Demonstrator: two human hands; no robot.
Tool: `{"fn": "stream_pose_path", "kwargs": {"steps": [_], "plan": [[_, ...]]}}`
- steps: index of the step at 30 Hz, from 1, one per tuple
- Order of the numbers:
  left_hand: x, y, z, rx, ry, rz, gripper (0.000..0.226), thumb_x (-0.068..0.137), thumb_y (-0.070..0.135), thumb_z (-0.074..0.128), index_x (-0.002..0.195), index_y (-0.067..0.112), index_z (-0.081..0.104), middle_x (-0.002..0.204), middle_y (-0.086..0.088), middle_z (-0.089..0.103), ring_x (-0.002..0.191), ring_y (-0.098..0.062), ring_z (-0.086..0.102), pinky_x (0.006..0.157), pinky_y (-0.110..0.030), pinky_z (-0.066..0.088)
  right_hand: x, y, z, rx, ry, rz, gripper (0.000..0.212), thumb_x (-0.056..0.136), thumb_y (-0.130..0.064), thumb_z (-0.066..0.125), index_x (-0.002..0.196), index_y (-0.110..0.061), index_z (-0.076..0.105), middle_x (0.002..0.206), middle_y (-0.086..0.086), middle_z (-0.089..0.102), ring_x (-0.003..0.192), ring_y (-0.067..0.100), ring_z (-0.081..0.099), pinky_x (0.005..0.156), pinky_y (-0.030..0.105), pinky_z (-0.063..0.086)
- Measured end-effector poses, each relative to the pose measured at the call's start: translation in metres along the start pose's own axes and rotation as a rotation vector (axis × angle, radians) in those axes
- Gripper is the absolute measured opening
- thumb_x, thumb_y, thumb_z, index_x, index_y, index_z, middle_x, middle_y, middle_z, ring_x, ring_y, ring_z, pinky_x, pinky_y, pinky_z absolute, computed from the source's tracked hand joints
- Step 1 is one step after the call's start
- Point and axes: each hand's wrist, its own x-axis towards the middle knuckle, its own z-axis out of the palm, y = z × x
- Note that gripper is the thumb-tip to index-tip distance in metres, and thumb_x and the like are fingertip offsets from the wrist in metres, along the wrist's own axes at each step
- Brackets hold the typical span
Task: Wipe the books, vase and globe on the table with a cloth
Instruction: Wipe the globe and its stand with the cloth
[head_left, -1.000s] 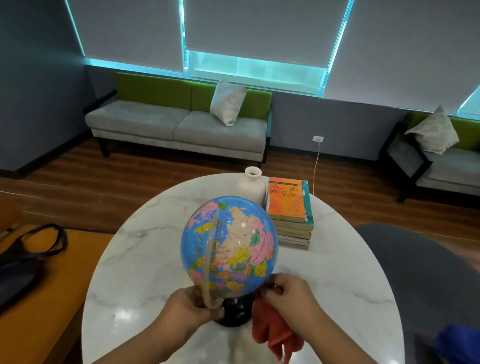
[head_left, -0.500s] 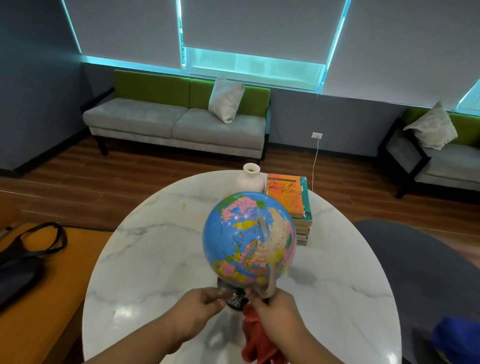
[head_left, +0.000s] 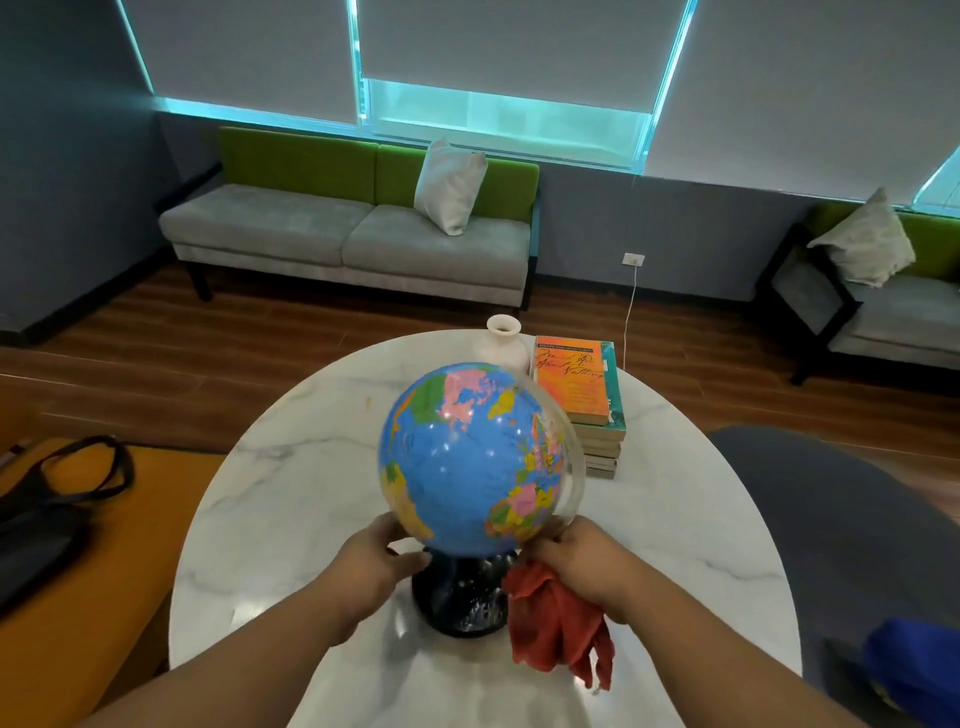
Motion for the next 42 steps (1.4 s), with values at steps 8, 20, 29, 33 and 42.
{"fn": "stream_pose_path", "kwargs": {"steps": [8, 20, 29, 33, 42], "plan": [[-0.004, 0.000, 0.000, -0.290, -0.047, -0.034, 0.053, 0.051, 0.024, 0.071, 0.102, 0.013, 0.067, 0.089, 0.001, 0.071, 0.078, -0.016, 0.053, 0.071, -0.028, 0.043, -0.003, -0.011, 0.004, -0.034, -0.100, -0.014, 0.014, 0.091, -0.023, 0.065, 0.079, -0.028, 0.072, 0.076, -0.008, 0.074, 0.075, 0.005, 0.068, 0.078, 0.027, 0.056], [-0.004, -0.007, -0.002, -0.347, 0.018, -0.027, 0.046, 0.065, 0.011, 0.070, 0.111, 0.005, 0.065, 0.101, -0.022, 0.071, 0.086, -0.031, 0.064, 0.077, -0.042, 0.056, -0.002, 0.003, -0.015, -0.274, -0.073, -0.008, 0.019, 0.086, -0.037, 0.070, 0.097, -0.021, 0.071, 0.094, -0.003, 0.072, 0.088, 0.011, 0.066, 0.080, 0.024, 0.052], [0.000, -0.018, -0.004, -0.331, 0.005, -0.080, 0.015, 0.096, 0.004, 0.054, 0.110, 0.008, 0.058, 0.100, -0.018, 0.068, 0.070, -0.019, 0.072, 0.063, -0.027, 0.059, -0.001, 0.078, 0.013, -0.610, 0.044, 0.079, 0.042, 0.073, -0.038, 0.076, 0.112, -0.029, 0.063, 0.103, -0.008, 0.049, 0.103, 0.016, 0.055, 0.084, 0.018, 0.039], [-0.001, -0.021, -0.007, -0.320, -0.012, -0.080, 0.020, 0.095, -0.001, 0.053, 0.113, 0.007, 0.058, 0.101, -0.015, 0.071, 0.075, -0.022, 0.073, 0.067, -0.029, 0.060, 0.001, 0.070, 0.018, -0.554, 0.059, 0.018, 0.031, 0.081, -0.012, 0.063, 0.109, -0.024, 0.070, 0.100, -0.006, 0.048, 0.106, 0.018, 0.057, 0.078, 0.011, 0.032], [-0.007, -0.022, -0.007, -0.343, -0.061, -0.042, 0.045, 0.069, 0.001, 0.076, 0.111, 0.005, 0.063, 0.096, -0.016, 0.073, 0.078, -0.024, 0.071, 0.065, -0.032, 0.059, 0.001, 0.018, 0.047, -0.544, -0.191, -0.263, 0.025, 0.088, -0.012, 0.052, 0.099, -0.024, 0.071, 0.094, -0.003, 0.073, 0.084, 0.016, 0.067, 0.079, 0.022, 0.054]]}}
